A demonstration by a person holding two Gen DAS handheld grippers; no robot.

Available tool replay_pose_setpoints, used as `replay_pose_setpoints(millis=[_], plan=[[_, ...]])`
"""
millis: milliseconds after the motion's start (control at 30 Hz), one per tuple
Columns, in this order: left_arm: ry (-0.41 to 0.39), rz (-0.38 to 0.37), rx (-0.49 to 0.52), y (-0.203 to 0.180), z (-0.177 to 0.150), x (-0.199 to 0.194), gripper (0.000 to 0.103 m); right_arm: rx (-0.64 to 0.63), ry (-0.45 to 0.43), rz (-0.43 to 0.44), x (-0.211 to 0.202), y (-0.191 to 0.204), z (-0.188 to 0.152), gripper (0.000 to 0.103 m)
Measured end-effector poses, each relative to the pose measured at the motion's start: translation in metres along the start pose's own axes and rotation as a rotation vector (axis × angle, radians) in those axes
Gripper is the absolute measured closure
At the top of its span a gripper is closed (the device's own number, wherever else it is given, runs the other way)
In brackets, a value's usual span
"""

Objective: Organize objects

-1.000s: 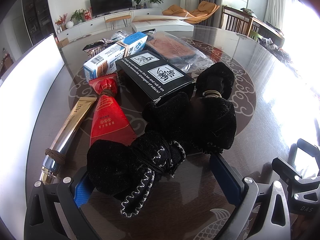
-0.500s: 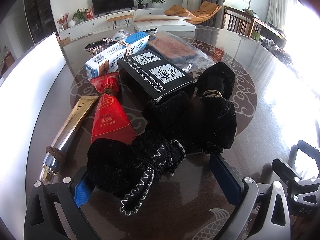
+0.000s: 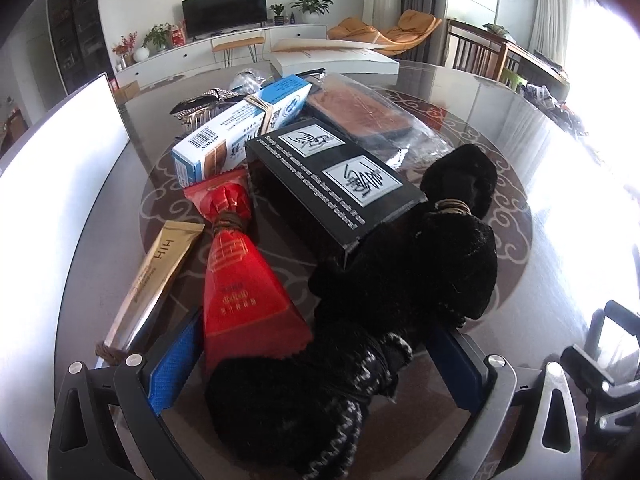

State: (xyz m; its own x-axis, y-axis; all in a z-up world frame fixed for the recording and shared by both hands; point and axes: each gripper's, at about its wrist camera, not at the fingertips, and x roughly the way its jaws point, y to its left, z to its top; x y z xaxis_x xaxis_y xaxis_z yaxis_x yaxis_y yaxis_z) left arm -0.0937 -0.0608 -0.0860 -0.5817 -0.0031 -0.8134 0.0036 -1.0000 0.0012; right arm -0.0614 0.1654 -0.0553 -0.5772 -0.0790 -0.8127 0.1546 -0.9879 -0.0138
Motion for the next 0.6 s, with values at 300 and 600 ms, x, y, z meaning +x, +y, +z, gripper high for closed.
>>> replay_pose_setpoints(millis=[300, 600], plan=[[0.0, 0.009, -0.01, 0.0005, 0.0018, 0.0023, 0.0, -0.002, -0.011, -0.001, 0.0011, 0.0008, 0.0003, 0.0], [0.0, 0.009, -0.01, 0.0006, 0.0017, 0.0024, 0.0, -0.006, -0.021, 0.0, 0.0037, 0.0034, 0.0006, 0.0]])
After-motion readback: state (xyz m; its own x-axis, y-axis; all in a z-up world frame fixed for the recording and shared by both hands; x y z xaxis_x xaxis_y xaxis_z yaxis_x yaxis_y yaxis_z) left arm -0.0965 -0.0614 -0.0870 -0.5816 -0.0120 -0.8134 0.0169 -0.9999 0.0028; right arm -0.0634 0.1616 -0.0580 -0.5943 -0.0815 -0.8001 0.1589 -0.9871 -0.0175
